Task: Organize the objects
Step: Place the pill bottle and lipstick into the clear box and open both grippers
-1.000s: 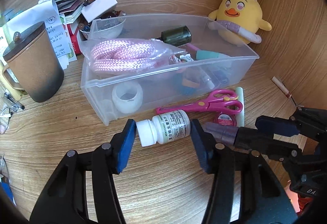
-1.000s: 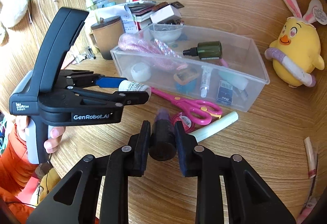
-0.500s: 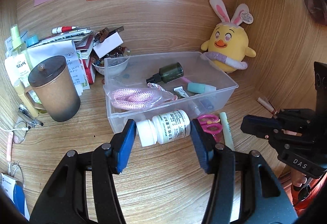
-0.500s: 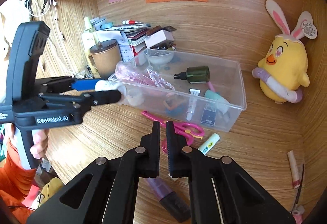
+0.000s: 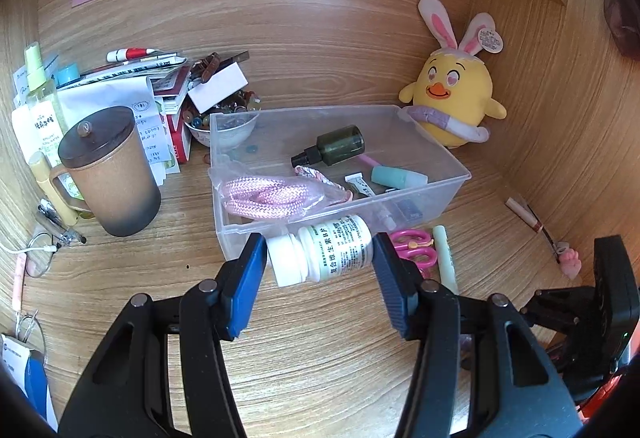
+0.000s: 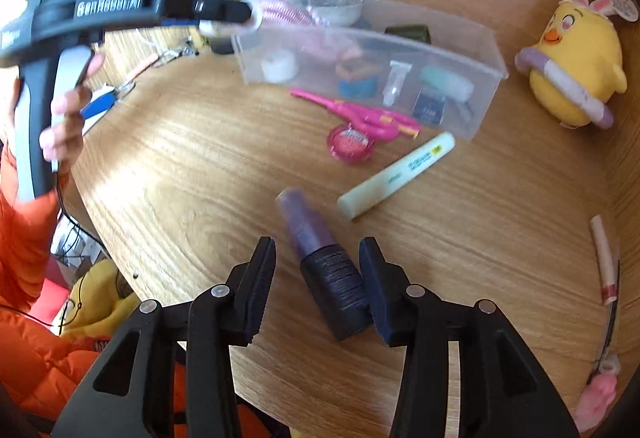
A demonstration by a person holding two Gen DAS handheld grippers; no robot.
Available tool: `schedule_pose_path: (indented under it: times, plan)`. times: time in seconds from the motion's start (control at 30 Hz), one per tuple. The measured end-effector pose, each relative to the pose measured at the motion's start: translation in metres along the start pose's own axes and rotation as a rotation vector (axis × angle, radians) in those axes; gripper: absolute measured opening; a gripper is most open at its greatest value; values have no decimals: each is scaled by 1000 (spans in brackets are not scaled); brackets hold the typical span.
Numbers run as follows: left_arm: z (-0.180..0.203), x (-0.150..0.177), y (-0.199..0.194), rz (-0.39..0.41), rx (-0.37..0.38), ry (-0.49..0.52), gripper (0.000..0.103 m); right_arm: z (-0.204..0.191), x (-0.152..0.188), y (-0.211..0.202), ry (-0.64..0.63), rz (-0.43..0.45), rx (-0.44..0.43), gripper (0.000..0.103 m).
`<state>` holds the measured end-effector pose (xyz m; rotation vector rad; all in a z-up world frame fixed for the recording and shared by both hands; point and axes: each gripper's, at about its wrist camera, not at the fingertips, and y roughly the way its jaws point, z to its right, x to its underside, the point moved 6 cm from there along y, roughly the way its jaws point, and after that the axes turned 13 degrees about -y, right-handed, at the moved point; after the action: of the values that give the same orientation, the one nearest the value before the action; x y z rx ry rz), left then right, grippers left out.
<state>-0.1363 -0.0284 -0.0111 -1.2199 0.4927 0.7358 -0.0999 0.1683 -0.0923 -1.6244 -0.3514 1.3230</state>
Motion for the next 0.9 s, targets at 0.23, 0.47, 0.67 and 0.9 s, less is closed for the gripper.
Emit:
schedule_pose_path:
  times: [0.23,0.47,0.67,0.9]
  plan:
    - [4,-16,-4,41,-8,1,54,3,-9,-5,23,41,14,23]
    - [7,-41,-3,81,-18,4,54,31,-47,-37,74,169,83,23]
    - [1,-58,20,52,-34,-22,54,68,-83,-43,135,227,162,23]
    - [-13,-64,51,-13,-57,-61,54,98,-116,-25,174,228,174,23]
